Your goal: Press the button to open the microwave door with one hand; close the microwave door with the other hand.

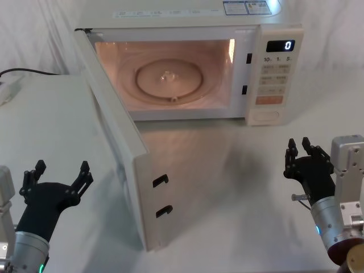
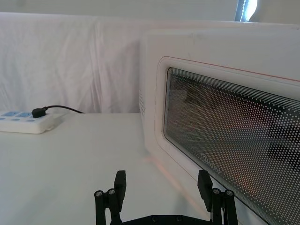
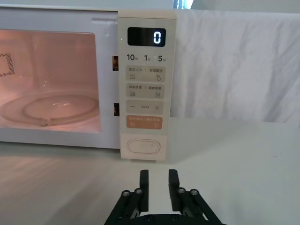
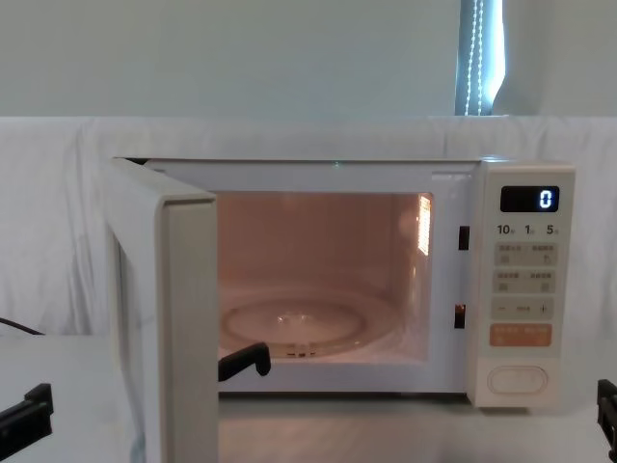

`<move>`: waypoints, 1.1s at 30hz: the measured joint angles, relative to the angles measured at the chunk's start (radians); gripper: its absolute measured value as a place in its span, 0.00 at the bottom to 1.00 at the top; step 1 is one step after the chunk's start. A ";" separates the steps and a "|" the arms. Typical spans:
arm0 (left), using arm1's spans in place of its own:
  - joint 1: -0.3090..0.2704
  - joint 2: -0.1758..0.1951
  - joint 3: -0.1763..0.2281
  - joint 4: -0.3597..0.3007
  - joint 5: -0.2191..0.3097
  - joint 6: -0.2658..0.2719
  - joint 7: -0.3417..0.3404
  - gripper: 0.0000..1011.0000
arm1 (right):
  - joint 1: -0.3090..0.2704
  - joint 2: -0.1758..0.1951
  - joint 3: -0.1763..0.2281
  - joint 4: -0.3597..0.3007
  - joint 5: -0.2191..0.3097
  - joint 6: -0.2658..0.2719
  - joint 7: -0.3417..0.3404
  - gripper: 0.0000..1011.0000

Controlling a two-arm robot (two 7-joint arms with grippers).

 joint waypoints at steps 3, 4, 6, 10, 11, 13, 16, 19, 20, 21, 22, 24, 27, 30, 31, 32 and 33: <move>0.000 0.000 0.000 0.000 0.000 0.000 0.000 0.99 | 0.000 0.000 0.000 0.000 0.000 0.000 0.000 0.33; 0.000 0.000 0.000 0.000 0.000 0.000 0.000 0.99 | 0.000 0.000 0.000 0.000 0.000 0.000 0.000 0.38; 0.000 0.000 0.000 0.000 0.000 0.000 0.000 0.99 | 0.000 0.000 -0.001 0.000 0.000 0.001 0.000 0.43; 0.000 0.000 0.000 0.000 0.000 0.000 0.000 0.99 | 0.000 0.000 -0.001 0.000 0.000 0.001 0.000 0.57; 0.000 0.000 0.000 0.000 0.000 0.000 0.000 0.99 | 0.000 0.000 -0.001 0.000 0.000 0.001 0.000 0.61; 0.000 0.000 0.000 0.000 0.000 0.000 0.000 0.99 | 0.000 0.000 -0.001 0.000 0.000 0.001 0.000 0.66; 0.000 0.000 0.000 0.000 0.000 0.000 0.000 0.99 | 0.000 0.000 -0.001 0.000 0.000 0.001 0.000 0.76; 0.000 0.000 0.000 0.000 0.000 0.000 0.000 0.99 | 0.000 0.000 -0.001 0.000 0.000 0.001 0.000 0.81; 0.000 0.000 0.000 0.000 0.000 0.000 0.000 0.99 | 0.000 0.000 -0.001 0.000 0.000 0.001 0.000 0.87; 0.000 0.000 0.000 0.000 0.000 0.000 0.000 0.99 | 0.000 0.000 -0.001 0.000 0.000 0.001 0.000 0.88; 0.000 0.000 0.000 0.000 0.000 0.000 0.000 0.99 | 0.000 0.000 -0.001 0.000 0.000 0.001 0.000 0.93; 0.000 0.000 0.000 0.000 0.000 0.000 0.000 0.99 | 0.000 0.000 -0.001 0.000 0.000 0.001 0.000 0.96; 0.000 0.000 0.000 0.000 0.000 0.000 0.000 0.99 | 0.000 0.000 -0.001 0.000 0.000 0.001 0.000 0.99; 0.000 0.000 0.000 0.000 0.000 0.000 0.000 0.99 | 0.000 0.000 -0.001 0.000 0.000 0.001 0.000 0.99; 0.000 0.000 0.000 0.000 0.000 0.000 0.000 0.97 | 0.000 0.000 -0.001 0.000 0.000 0.001 0.000 0.99; 0.000 0.000 0.000 0.000 0.000 0.000 0.000 0.96 | 0.000 0.000 -0.001 0.000 0.000 0.001 0.000 0.99; 0.000 0.000 0.000 0.000 0.000 0.000 0.000 0.93 | 0.000 0.000 -0.001 0.000 0.000 0.001 0.000 0.99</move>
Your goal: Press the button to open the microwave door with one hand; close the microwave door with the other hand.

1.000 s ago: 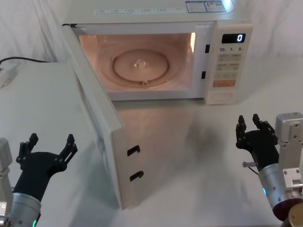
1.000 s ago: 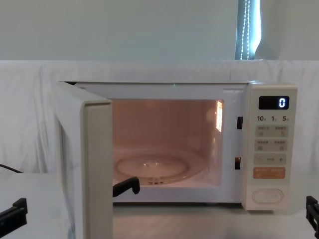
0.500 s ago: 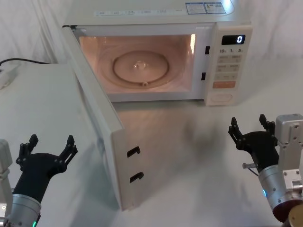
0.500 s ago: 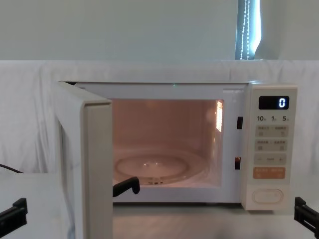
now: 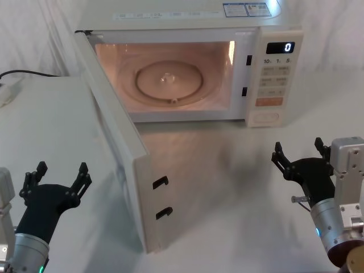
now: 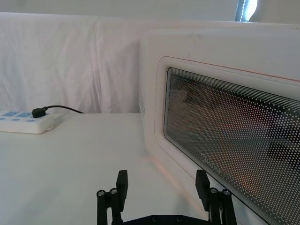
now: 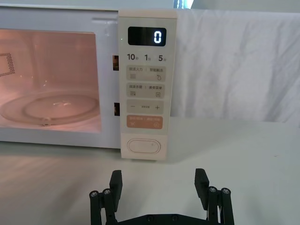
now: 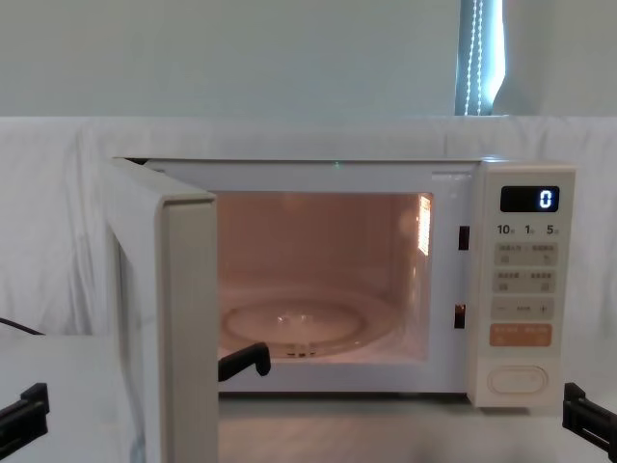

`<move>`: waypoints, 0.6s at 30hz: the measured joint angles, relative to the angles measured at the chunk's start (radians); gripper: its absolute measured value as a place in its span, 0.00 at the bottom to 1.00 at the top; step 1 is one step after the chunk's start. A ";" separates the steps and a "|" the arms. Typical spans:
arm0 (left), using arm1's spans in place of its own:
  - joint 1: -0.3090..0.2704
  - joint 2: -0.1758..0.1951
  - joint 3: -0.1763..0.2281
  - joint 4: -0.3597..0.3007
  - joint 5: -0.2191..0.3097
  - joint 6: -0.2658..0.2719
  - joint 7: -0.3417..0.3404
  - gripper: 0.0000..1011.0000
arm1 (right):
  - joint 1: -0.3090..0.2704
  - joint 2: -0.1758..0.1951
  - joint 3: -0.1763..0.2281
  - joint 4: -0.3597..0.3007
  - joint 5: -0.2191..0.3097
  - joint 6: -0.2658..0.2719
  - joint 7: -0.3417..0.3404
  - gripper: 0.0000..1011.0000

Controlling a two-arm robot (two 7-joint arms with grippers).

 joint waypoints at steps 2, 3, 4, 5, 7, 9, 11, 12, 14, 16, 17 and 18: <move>0.000 0.000 0.000 0.000 0.000 0.000 0.000 0.91 | 0.000 0.000 0.000 0.000 0.000 0.000 0.000 0.99; 0.000 0.000 0.000 0.000 0.000 0.000 0.000 0.88 | 0.000 0.000 0.000 0.000 0.000 0.000 0.000 0.99; 0.000 0.000 0.000 0.000 0.000 0.000 0.000 0.85 | 0.000 0.000 0.000 0.000 0.000 0.000 0.000 0.99; 0.000 0.000 0.000 0.000 0.000 0.000 0.000 0.83 | 0.000 0.000 0.000 0.000 0.000 0.000 0.000 0.99; 0.000 0.000 0.000 0.000 0.000 0.000 0.000 0.78 | 0.000 0.000 0.000 0.000 0.000 0.000 0.000 0.99; 0.000 0.000 0.000 0.000 0.000 0.000 0.000 0.73 | 0.000 0.000 0.000 0.000 0.000 0.000 0.000 0.99; 0.000 0.000 0.000 0.000 0.000 0.000 0.000 0.67 | 0.000 0.000 0.000 0.000 0.000 0.000 0.000 0.99; 0.000 0.000 0.000 0.000 0.000 0.000 0.000 0.64 | 0.000 0.000 0.000 0.000 0.000 0.000 0.000 0.99; 0.000 0.000 0.000 0.000 0.000 0.000 0.000 0.56 | 0.000 0.000 0.000 0.000 0.000 0.000 0.000 0.99; 0.000 0.000 0.000 0.000 0.000 0.000 0.000 0.47 | 0.000 0.000 0.000 0.000 0.000 0.000 0.000 0.99; 0.000 0.000 0.000 0.000 0.000 0.000 0.000 0.45 | 0.000 0.000 0.000 0.000 0.000 0.000 0.000 0.99; 0.000 0.000 0.000 0.000 0.000 0.000 0.000 0.39 | 0.000 0.000 0.000 0.000 0.000 0.000 0.000 0.99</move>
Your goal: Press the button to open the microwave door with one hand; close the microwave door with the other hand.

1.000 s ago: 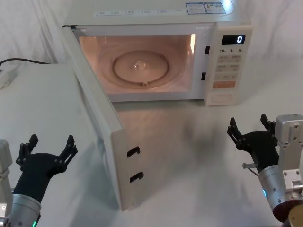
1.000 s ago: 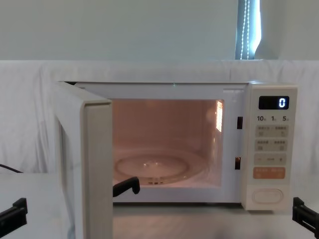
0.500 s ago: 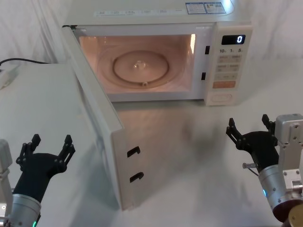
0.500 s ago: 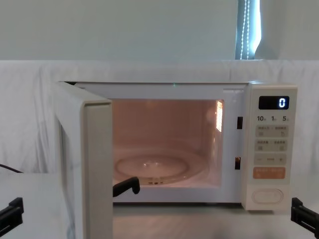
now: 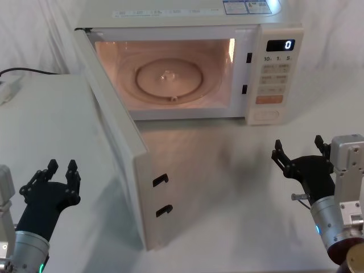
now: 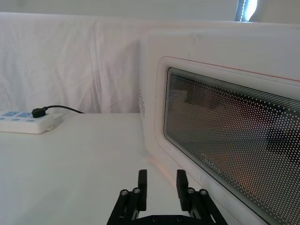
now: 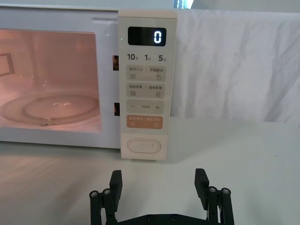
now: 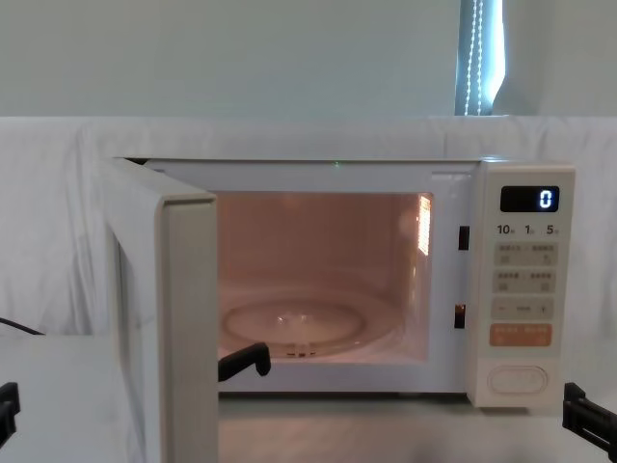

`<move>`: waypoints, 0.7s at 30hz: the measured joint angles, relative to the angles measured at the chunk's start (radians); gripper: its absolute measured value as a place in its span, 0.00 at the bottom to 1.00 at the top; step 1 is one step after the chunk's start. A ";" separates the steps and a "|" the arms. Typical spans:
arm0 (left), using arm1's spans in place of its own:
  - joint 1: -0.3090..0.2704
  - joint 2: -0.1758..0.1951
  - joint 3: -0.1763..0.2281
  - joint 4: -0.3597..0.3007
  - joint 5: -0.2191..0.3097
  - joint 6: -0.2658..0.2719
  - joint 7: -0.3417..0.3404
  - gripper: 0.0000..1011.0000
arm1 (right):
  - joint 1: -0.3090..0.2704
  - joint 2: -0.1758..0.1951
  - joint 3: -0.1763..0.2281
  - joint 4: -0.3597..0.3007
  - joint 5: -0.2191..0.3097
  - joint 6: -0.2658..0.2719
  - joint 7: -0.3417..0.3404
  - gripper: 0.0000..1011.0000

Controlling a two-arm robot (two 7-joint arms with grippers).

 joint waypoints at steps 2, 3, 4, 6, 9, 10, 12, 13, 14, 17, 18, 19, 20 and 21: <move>0.000 0.000 0.000 0.000 0.000 0.000 0.000 0.35 | 0.000 0.000 0.000 0.000 0.000 0.000 0.000 0.99; 0.000 0.000 0.000 0.000 0.000 0.000 0.000 0.29 | 0.000 0.000 0.000 0.000 0.000 0.000 0.000 0.99; 0.000 0.000 0.000 0.000 0.000 0.000 0.000 0.27 | 0.000 0.000 0.000 0.000 0.000 0.000 0.000 0.99; 0.000 0.000 0.000 0.000 0.000 0.000 0.000 0.23 | 0.000 0.000 0.000 0.000 0.000 0.000 0.000 0.99; 0.000 -0.001 -0.001 -0.002 0.004 0.000 -0.002 0.13 | 0.000 0.000 0.000 0.000 0.000 0.000 0.000 0.99; 0.000 -0.002 -0.002 -0.005 0.007 -0.001 -0.004 0.10 | 0.000 0.000 0.000 0.000 0.000 0.000 0.000 0.99; 0.000 -0.003 -0.006 -0.013 0.010 -0.001 -0.010 0.04 | 0.000 0.000 0.000 0.000 0.000 0.000 0.000 0.99; 0.000 -0.006 -0.009 -0.019 0.010 -0.001 -0.017 0.00 | 0.000 0.000 0.000 0.000 0.000 0.000 0.000 0.99; 0.000 -0.007 -0.012 -0.023 0.010 0.000 -0.020 0.00 | 0.000 0.000 0.000 0.000 0.000 0.000 0.000 0.99; -0.004 -0.015 -0.024 -0.040 -0.006 0.010 -0.038 0.00 | 0.000 0.000 0.000 0.000 0.000 0.000 0.000 0.99; -0.006 -0.017 -0.026 -0.043 -0.009 0.012 -0.042 0.00 | 0.000 0.000 0.000 0.000 0.000 0.000 0.000 0.99; -0.008 -0.019 -0.030 -0.049 -0.013 0.014 -0.049 0.00 | 0.000 0.000 0.000 0.000 0.000 0.000 0.000 0.99; -0.010 -0.020 -0.032 -0.052 -0.014 0.015 -0.053 0.00 | 0.000 0.000 0.000 0.000 0.000 0.000 0.000 0.99; -0.012 -0.022 -0.033 -0.055 -0.015 0.016 -0.057 0.00 | 0.000 0.000 0.000 0.000 0.000 0.000 0.000 0.99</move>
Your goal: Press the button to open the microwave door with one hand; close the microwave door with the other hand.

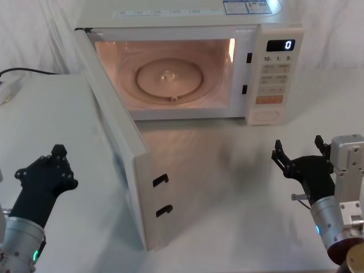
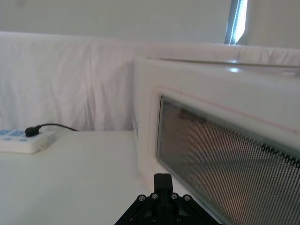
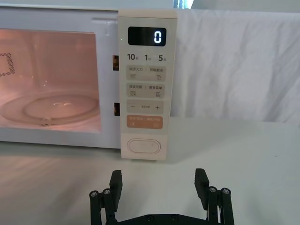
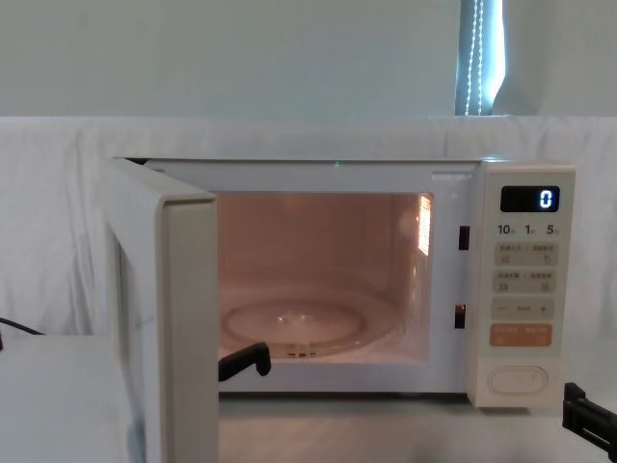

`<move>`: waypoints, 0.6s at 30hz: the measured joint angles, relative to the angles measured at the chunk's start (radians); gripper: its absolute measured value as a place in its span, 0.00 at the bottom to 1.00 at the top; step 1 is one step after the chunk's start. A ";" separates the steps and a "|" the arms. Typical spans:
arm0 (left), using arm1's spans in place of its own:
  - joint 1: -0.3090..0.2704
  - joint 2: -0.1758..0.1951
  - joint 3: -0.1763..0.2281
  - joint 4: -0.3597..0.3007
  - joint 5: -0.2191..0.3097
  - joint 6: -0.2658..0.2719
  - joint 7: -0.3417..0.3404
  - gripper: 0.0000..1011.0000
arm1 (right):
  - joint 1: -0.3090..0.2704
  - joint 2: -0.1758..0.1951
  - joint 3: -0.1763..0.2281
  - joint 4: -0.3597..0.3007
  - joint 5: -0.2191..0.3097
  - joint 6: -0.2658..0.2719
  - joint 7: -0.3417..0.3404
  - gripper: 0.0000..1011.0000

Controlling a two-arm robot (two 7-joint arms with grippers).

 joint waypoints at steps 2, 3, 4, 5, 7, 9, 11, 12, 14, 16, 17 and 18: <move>-0.005 -0.004 -0.003 -0.007 0.000 0.002 -0.008 0.00 | 0.000 0.000 0.000 0.000 0.000 0.000 0.000 0.99; -0.007 -0.005 -0.004 -0.010 0.000 0.003 -0.012 0.00 | 0.000 0.000 0.000 0.000 0.000 0.000 0.000 0.99; -0.010 -0.008 -0.005 -0.015 0.000 0.005 -0.017 0.00 | 0.000 0.000 0.000 0.000 0.000 0.000 0.000 0.99; -0.012 -0.010 -0.006 -0.018 0.000 0.006 -0.019 0.00 | 0.000 0.000 0.000 0.000 0.000 0.000 0.000 0.99; -0.017 -0.012 -0.008 -0.026 0.001 0.010 -0.027 0.00 | 0.000 0.000 0.000 0.000 0.000 0.000 0.000 0.99; -0.021 -0.013 -0.009 -0.030 0.003 0.012 -0.032 0.00 | 0.000 0.000 0.000 0.000 0.000 0.000 0.000 0.99; -0.029 -0.013 -0.009 -0.037 0.006 0.013 -0.040 0.00 | 0.000 0.000 0.000 0.000 0.000 0.000 0.000 0.99; -0.032 -0.012 -0.009 -0.038 0.008 0.013 -0.042 0.00 | 0.000 0.000 0.000 0.000 0.000 0.000 0.000 0.99; -0.043 -0.010 -0.009 -0.044 0.011 0.013 -0.051 0.00 | 0.000 0.000 0.000 0.000 0.000 0.000 0.000 0.99; -0.054 -0.008 -0.009 -0.048 0.014 0.013 -0.057 0.00 | 0.000 0.000 0.000 0.000 0.000 0.000 0.000 0.99; -0.058 -0.007 -0.008 -0.049 0.015 0.013 -0.060 0.00 | 0.000 0.000 0.000 0.000 0.000 0.000 0.000 0.99; -0.062 -0.005 -0.008 -0.050 0.016 0.013 -0.062 0.00 | 0.000 0.000 0.000 0.000 0.000 0.000 0.000 0.99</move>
